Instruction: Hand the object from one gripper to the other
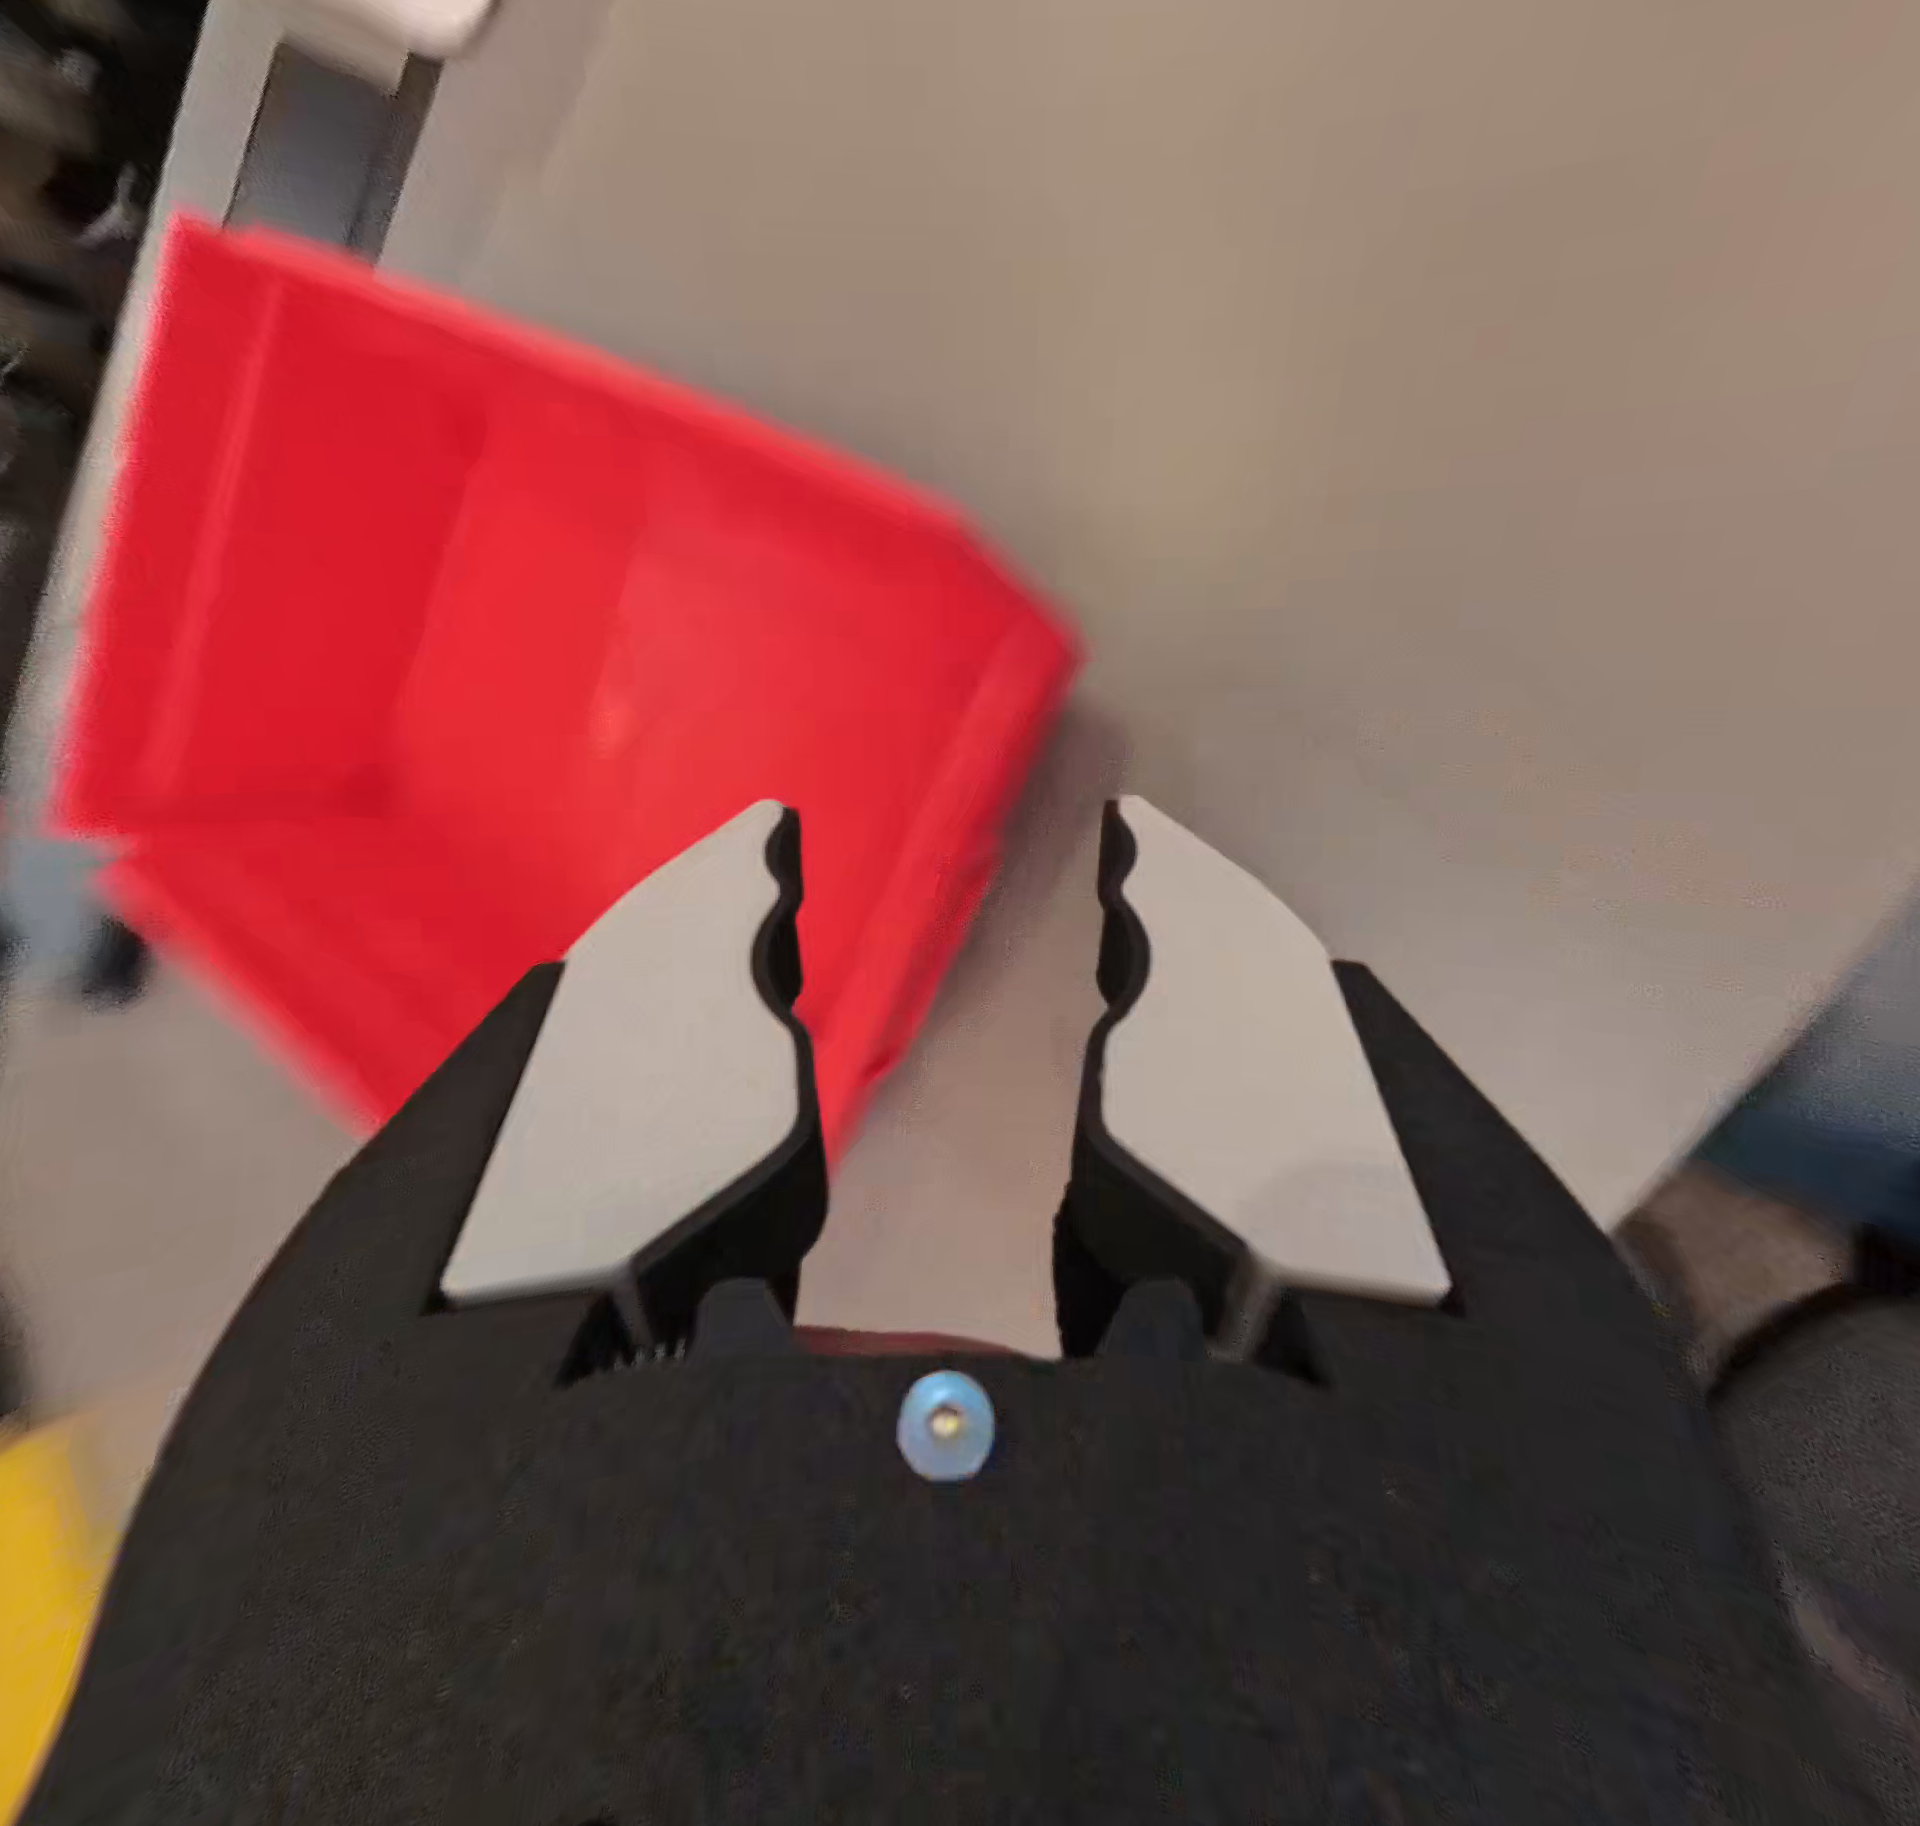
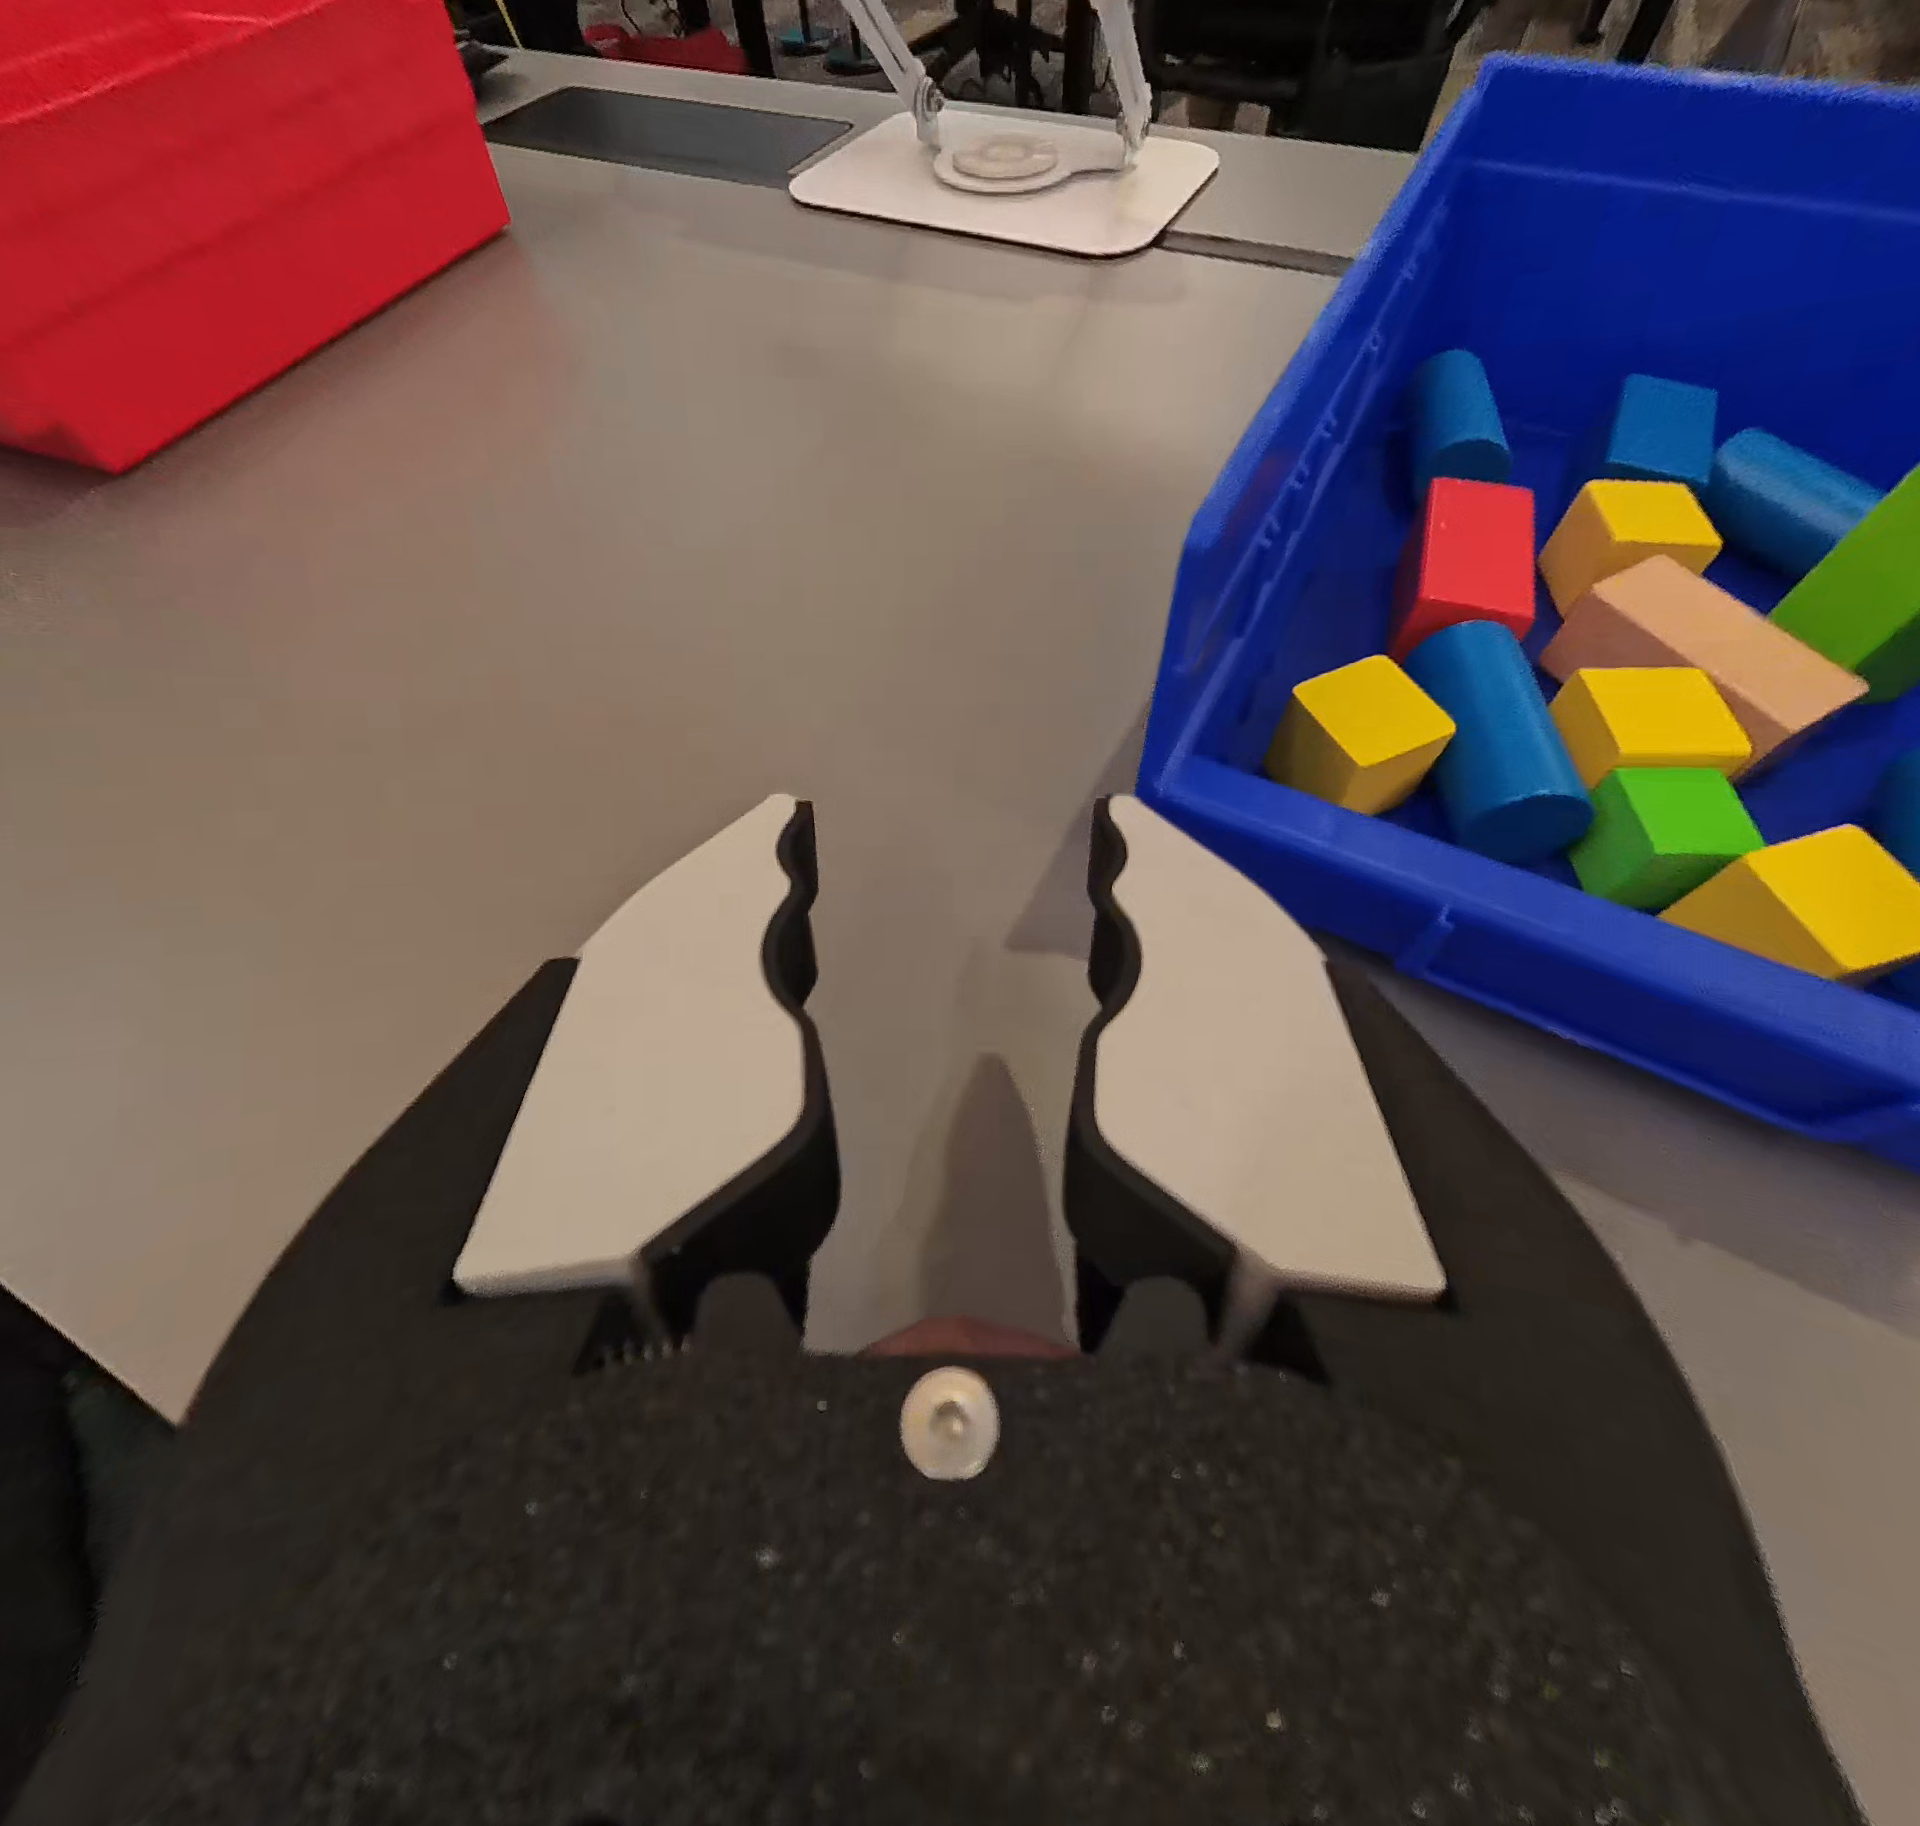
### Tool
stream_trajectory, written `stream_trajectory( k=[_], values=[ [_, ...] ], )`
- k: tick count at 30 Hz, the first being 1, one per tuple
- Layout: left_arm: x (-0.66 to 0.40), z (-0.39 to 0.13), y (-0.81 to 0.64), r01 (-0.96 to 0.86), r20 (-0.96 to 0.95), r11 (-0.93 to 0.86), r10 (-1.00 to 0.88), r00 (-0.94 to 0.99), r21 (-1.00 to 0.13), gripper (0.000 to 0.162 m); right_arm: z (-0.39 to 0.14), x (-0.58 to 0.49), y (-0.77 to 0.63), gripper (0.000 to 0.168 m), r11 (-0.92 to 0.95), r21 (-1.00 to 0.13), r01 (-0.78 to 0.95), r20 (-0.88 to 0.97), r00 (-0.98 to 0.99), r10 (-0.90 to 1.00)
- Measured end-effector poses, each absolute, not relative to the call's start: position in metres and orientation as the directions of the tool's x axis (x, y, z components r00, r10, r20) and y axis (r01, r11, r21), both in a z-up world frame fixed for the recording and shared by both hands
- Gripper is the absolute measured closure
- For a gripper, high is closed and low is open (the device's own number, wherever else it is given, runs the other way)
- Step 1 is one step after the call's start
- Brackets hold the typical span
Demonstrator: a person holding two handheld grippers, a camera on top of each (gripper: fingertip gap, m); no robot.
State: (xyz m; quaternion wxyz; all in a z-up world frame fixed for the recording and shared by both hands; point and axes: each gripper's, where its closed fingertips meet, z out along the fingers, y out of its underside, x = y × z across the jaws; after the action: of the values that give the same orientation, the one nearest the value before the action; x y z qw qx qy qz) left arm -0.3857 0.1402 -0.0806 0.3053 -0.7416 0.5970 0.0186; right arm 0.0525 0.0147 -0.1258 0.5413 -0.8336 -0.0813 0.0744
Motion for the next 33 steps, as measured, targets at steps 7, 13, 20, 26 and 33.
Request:
stream_trajectory(
  k=[7,13,20,26,33],
  values=[
    [-0.463,-0.121,0.223,-0.959,-0.401,-0.263,-0.894,0.199,0.111,0.109,-0.127,0.047,0.019,0.118,-0.393,-0.895,0.211,0.120,0.963,0.242],
    [-0.485,-0.151,0.239,-0.900,-0.345,-0.213,-0.936,0.075,0.380,0.109,-0.137,0.045,0.017,0.117,-0.405,-0.864,0.299,0.204,0.943,0.263],
    [-0.492,-0.160,0.239,-0.858,-0.258,-0.184,-0.964,0.063,0.480,0.106,-0.140,0.044,0.016,0.117,-0.414,-0.866,0.282,0.171,0.944,0.284],
    [-0.477,-0.160,0.239,-0.874,-0.222,-0.184,-0.971,0.090,0.450,0.105,-0.143,0.041,0.016,0.117,-0.422,-0.859,0.291,0.173,0.939,0.296],
    [-0.497,-0.176,0.232,-0.809,-0.178,-0.164,-0.981,0.075,0.564,0.105,-0.149,0.041,0.015,0.117,-0.433,-0.840,0.327,0.203,0.930,0.308]
  ],
)
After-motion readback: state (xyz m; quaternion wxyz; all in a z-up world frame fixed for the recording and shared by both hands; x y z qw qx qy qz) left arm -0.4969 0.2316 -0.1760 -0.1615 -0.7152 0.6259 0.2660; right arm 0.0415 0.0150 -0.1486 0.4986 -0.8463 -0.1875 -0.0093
